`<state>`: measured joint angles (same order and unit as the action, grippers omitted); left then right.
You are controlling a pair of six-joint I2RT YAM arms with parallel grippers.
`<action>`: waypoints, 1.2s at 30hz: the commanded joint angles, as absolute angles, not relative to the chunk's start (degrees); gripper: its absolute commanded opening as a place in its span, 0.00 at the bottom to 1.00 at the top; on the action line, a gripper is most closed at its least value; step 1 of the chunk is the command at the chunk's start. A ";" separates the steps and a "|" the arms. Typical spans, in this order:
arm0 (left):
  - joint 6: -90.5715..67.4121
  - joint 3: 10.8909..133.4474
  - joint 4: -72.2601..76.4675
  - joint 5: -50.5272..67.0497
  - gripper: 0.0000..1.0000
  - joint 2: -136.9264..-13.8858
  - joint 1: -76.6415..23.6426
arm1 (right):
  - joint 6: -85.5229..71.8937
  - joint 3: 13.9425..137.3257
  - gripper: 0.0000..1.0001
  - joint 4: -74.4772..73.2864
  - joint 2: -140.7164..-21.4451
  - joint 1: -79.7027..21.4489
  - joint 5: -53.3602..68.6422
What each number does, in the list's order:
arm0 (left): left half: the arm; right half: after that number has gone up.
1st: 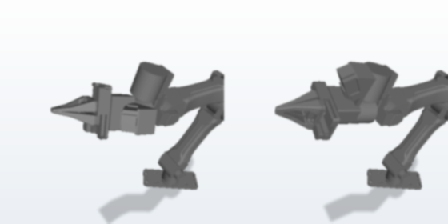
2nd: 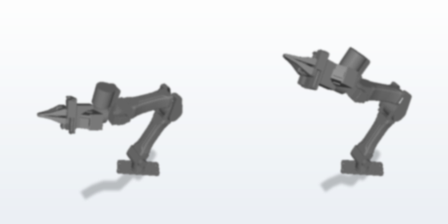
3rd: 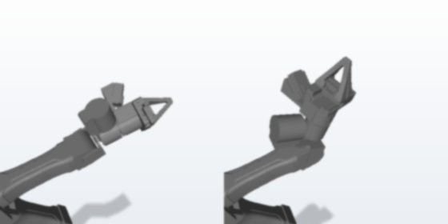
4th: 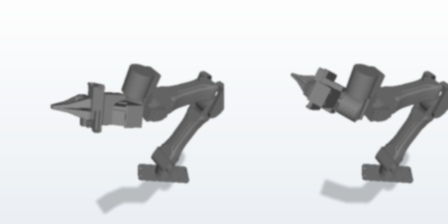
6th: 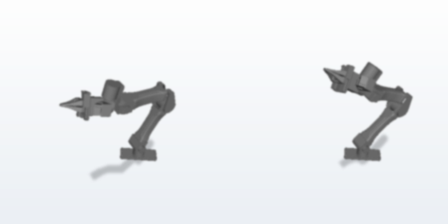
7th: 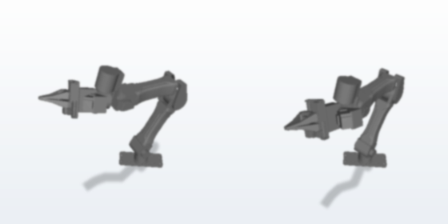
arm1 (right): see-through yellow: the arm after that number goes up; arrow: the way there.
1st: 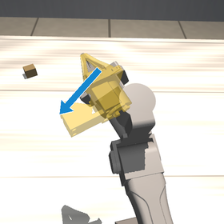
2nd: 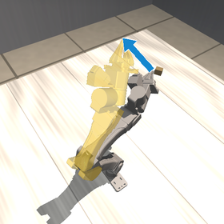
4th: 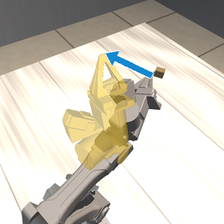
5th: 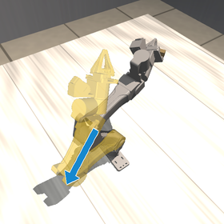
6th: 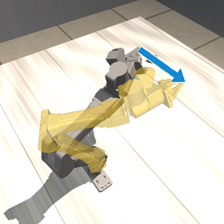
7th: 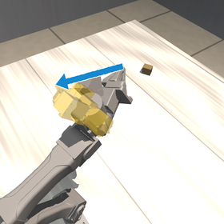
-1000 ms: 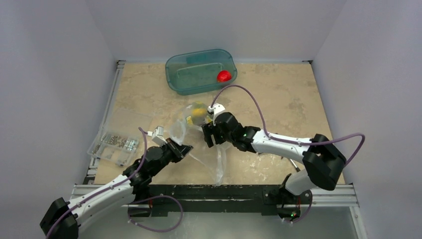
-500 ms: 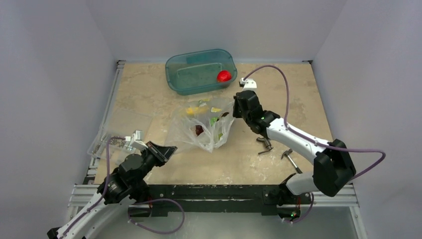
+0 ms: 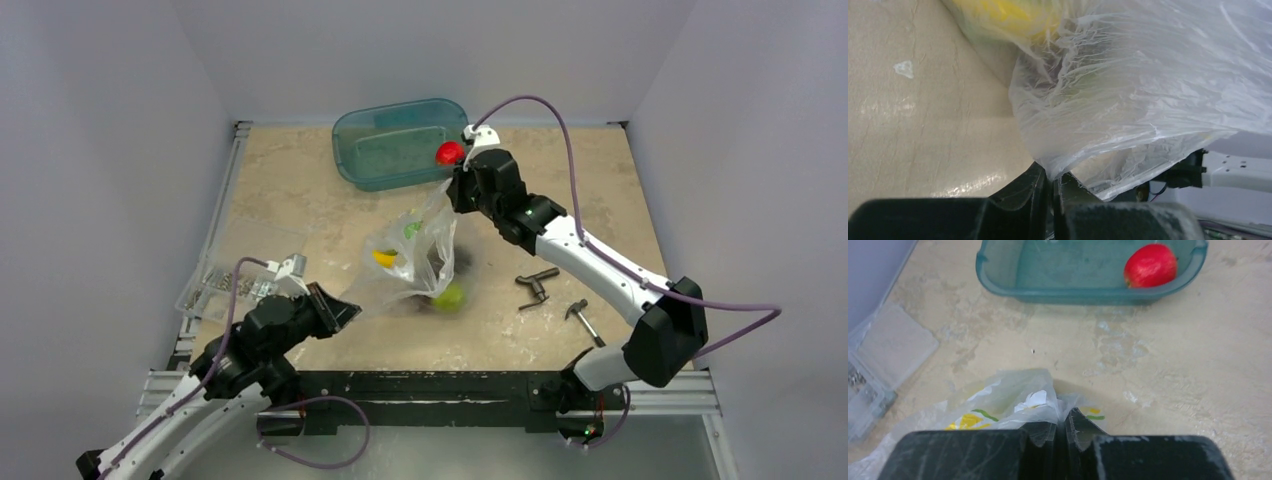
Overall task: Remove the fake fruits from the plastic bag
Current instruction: Adjust the plastic bag at the center of the board.
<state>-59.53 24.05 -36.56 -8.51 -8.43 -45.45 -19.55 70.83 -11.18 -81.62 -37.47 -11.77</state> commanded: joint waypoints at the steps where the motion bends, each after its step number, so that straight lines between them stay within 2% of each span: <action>1: -51.16 30.00 -37.94 -1.97 0.18 -15.90 -45.57 | -16.56 71.09 0.06 -15.55 -81.64 -38.00 -5.60; 3: -46.56 35.14 -42.21 -2.20 0.44 -16.97 -45.53 | -16.05 69.15 0.13 -17.05 -79.74 -38.85 -7.21; 6: -39.10 43.17 -47.85 -2.34 0.85 -17.10 -45.54 | -15.60 66.55 0.32 -18.93 -75.31 -39.30 -6.85; 7: -37.03 46.13 -49.95 -2.91 0.94 -17.42 -45.57 | -15.56 65.88 0.37 -19.68 -73.97 -39.31 -6.39; 9: -33.36 51.71 -53.81 -5.81 0.99 -18.53 -45.57 | -15.32 65.38 0.48 -21.78 -71.27 -39.37 -6.08; 13: -26.34 60.57 -53.14 -7.70 1.00 -24.65 -45.57 | -15.85 64.81 0.70 -25.14 -65.88 -39.34 -5.02; 18: -16.51 70.50 -51.14 -1.07 1.00 -43.15 -45.25 | -18.92 62.08 0.96 -26.42 -60.40 -39.31 -0.69; 19: -14.93 72.91 -51.71 1.90 1.00 -47.21 -44.91 | -21.32 61.26 0.99 -26.52 -59.50 -39.35 -0.23; 26: -6.80 79.19 -49.70 22.63 1.00 -64.86 -35.94 | -38.36 53.31 0.99 -23.02 -55.64 -39.21 -0.17; 31: -2.84 79.01 -49.13 26.92 0.99 -73.27 -35.69 | -43.80 49.94 0.99 -16.25 -54.91 -39.11 4.62; 36: -0.77 77.26 -47.16 25.29 0.74 -77.85 -35.39 | -45.68 49.07 0.99 -15.25 -54.88 -38.99 3.82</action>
